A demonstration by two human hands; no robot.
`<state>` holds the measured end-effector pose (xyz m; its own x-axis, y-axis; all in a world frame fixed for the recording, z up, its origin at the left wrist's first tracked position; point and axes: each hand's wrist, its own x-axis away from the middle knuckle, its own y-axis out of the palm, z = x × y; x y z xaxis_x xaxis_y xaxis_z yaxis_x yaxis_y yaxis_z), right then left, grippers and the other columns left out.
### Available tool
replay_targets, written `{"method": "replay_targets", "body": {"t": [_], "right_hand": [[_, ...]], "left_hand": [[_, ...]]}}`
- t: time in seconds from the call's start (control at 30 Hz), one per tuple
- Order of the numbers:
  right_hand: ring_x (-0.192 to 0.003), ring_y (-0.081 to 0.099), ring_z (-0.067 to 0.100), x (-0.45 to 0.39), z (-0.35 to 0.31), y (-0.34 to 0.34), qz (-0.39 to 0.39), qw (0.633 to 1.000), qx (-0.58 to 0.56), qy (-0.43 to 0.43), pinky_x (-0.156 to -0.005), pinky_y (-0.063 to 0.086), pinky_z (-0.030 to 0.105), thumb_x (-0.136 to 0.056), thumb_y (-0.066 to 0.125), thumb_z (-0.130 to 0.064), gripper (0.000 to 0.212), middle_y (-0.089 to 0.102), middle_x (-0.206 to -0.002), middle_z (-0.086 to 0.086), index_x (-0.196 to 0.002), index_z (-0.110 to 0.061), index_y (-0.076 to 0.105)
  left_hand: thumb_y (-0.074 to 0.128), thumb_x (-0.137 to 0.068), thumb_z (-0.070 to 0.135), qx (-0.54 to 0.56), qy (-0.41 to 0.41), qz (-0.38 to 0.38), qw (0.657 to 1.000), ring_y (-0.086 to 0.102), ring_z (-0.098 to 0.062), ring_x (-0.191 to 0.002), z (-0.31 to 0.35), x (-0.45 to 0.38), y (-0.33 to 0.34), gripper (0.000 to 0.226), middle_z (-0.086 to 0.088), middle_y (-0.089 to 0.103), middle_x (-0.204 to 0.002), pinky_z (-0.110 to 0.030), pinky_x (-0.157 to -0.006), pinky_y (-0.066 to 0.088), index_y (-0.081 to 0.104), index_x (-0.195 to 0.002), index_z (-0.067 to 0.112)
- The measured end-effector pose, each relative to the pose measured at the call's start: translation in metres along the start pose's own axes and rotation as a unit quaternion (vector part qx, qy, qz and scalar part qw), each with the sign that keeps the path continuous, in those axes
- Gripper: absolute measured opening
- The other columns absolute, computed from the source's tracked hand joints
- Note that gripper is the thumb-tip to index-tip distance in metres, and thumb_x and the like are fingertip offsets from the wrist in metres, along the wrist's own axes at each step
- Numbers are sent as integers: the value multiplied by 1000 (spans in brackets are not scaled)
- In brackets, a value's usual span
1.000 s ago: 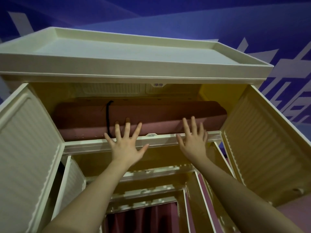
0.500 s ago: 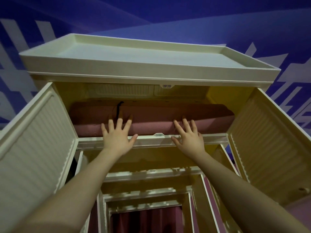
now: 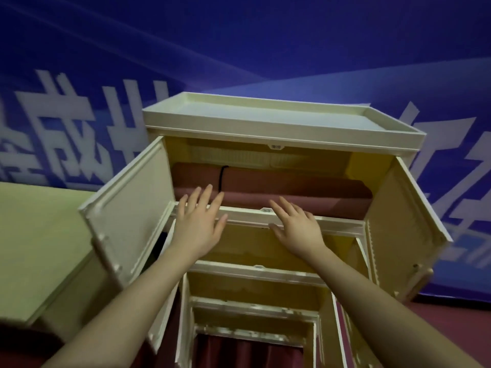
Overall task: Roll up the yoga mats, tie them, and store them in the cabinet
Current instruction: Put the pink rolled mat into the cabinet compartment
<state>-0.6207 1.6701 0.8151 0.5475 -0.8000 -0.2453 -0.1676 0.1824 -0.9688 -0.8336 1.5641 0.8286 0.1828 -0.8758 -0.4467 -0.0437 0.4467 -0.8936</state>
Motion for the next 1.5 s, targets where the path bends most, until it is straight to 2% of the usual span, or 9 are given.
{"method": "replay_targets", "body": {"t": [0.23,0.37,0.47,0.6,0.77,0.93,1.1,1.23,1.5], "right_hand": [[-138,36,22,35,-89,-7,37,989,-53,-132,-109,30,37,-98,37,-50,57,26,-157,-1,-150,-28,27],[-130,47,25,41,-139,-20,58,977,-77,-190,-104,37,40,-91,23,-57,65,39,-151,2,-147,-26,35],[-126,50,25,45,-171,-24,80,962,-94,-244,-103,38,41,-92,28,-55,62,44,-147,4,-147,-26,35],[-134,40,20,46,-202,-18,96,948,-125,-276,-108,24,36,-96,33,-56,62,29,-156,-1,-152,-31,21],[-142,24,20,45,-194,-22,182,943,-135,-244,-108,15,39,-98,25,-55,59,23,-157,0,-150,-27,22],[-141,27,17,58,-155,-24,178,959,-72,-210,-110,10,36,-98,31,-51,57,24,-157,-1,-150,-29,22],[-136,34,16,67,-122,-19,165,977,-51,-122,-106,17,38,-98,34,-51,57,19,-159,0,-149,-27,26],[-139,31,16,49,-92,-15,130,989,-43,-55,-109,14,41,-97,34,-55,63,4,-161,-4,-152,-29,19],[-146,15,21,-30,-35,-3,100,994,-30,17,-114,17,46,-96,40,-49,69,-9,-159,-1,-154,-29,8]], "left_hand": [[35,-89,44,-113,-27,98,988,29,-33,-134,-40,86,-72,58,-15,41,-146,-47,-106,17,50,-136,14],[35,-88,45,-128,-99,102,982,22,-37,-138,-73,112,-94,65,-16,26,-152,-52,-107,19,33,-145,12],[28,-91,50,-101,-149,80,980,23,-35,-141,-100,122,-102,68,-15,26,-154,-53,-110,20,26,-148,14],[17,-93,55,-29,-94,44,994,11,-24,-146,-128,122,-104,63,-2,15,-159,-47,-115,9,12,-151,31],[25,-98,43,13,78,46,996,12,-17,-144,-140,96,-103,51,6,20,-157,-35,-113,1,17,-148,39],[25,-97,44,100,183,23,978,10,-12,-145,-111,55,-77,56,10,14,-158,-40,-115,6,5,-149,39],[21,-96,47,157,221,2,963,11,-13,-145,-69,15,-49,58,12,-1,-158,-39,-115,5,2,-149,38],[40,-98,39,162,236,2,958,17,-18,-144,-44,-19,-31,62,8,-7,-160,-35,-115,2,9,-151,34],[39,-96,48,30,192,-29,981,1,-20,-147,-25,-88,7,71,1,-5,-160,-36,-115,-7,2,-152,27]]}}
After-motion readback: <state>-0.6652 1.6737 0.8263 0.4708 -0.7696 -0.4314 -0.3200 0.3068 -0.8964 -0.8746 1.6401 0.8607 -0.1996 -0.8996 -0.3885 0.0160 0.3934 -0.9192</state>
